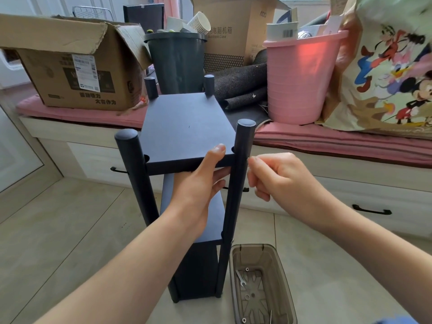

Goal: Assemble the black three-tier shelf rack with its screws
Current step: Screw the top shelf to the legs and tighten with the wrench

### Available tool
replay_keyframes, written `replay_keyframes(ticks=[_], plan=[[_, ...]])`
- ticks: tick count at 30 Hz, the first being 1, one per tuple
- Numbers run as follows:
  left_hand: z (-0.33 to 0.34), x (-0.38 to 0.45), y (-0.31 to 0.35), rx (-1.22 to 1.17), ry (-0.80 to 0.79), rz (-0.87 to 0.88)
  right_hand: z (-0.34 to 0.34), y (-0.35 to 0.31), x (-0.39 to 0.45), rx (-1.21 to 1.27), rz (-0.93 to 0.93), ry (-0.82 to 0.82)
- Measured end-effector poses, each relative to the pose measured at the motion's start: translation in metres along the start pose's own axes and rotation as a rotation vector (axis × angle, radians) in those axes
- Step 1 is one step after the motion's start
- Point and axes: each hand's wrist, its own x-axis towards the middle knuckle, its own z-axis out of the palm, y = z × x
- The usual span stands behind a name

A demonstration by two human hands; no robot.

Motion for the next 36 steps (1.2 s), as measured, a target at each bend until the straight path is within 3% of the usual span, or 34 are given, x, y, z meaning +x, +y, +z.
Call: replay_keyframes(ticks=[6, 16, 23, 29, 36], plan=[[0.001, 0.0, 0.002, 0.05, -0.012, 0.049, -0.005, 0.001, -0.002, -0.349, -0.257, 0.102], [0.001, 0.001, 0.002, 0.026, -0.019, 0.017, -0.006, 0.004, -0.001, -0.466, -0.37, 0.11], [-0.001, 0.001, 0.001, 0.01, -0.016, -0.025, -0.002, 0.012, -0.005, -0.33, -0.291, 0.095], [-0.002, 0.001, 0.002, 0.01, -0.024, -0.034, -0.002, 0.006, -0.005, -0.373, -0.271, 0.101], [-0.002, 0.002, 0.001, -0.011, 0.001, -0.043, -0.005, 0.005, 0.003, -0.085, -0.034, 0.021]])
